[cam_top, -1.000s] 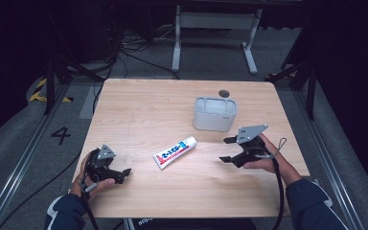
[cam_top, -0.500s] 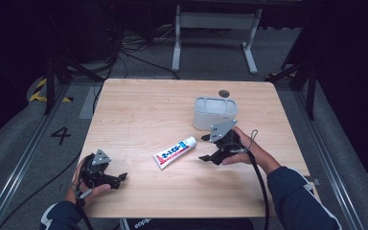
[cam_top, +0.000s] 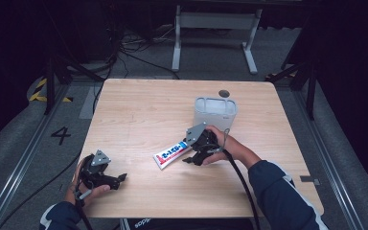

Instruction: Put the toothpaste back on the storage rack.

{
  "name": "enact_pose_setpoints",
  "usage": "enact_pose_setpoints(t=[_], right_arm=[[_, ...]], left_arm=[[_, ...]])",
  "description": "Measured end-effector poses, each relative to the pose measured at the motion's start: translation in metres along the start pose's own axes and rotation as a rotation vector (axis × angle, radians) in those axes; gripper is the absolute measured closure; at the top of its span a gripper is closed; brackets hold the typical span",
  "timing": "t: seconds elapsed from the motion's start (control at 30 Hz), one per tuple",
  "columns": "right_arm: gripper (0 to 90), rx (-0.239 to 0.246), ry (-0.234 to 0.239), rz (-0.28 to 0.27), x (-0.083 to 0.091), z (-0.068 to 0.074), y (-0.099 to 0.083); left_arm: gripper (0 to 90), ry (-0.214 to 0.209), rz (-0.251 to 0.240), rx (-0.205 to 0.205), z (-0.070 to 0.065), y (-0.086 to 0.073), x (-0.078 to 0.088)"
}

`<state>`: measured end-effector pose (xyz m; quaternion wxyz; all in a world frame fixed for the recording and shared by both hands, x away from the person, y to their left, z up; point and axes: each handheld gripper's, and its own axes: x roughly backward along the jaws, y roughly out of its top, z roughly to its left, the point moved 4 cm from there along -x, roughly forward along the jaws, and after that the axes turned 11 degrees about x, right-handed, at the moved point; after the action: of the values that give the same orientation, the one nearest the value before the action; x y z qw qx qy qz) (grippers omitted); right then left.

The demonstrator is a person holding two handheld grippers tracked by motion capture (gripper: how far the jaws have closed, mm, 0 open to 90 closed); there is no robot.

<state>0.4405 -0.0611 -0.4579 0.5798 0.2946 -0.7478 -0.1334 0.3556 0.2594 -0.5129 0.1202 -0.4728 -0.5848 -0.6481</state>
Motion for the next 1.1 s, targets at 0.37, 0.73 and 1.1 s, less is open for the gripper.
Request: enact_pose_setpoints(t=[0.37,0.73,1.1], right_arm=[[26.5,0.025,0.034,0.021,-0.015,-0.011,0.01],[25.7,0.074,0.099,0.109,-0.039,-0.016,0.014],[30.2,0.108,0.131,0.156,-0.056,-0.015,0.02]], left_arm=[[0.3,0.01,-0.014,0.017,-0.003,-0.003,0.001],[0.3,0.018,-0.016,0.019,-0.01,-0.012,0.008],[0.4,0.015,-0.014,0.015,-0.011,-0.015,0.01]])
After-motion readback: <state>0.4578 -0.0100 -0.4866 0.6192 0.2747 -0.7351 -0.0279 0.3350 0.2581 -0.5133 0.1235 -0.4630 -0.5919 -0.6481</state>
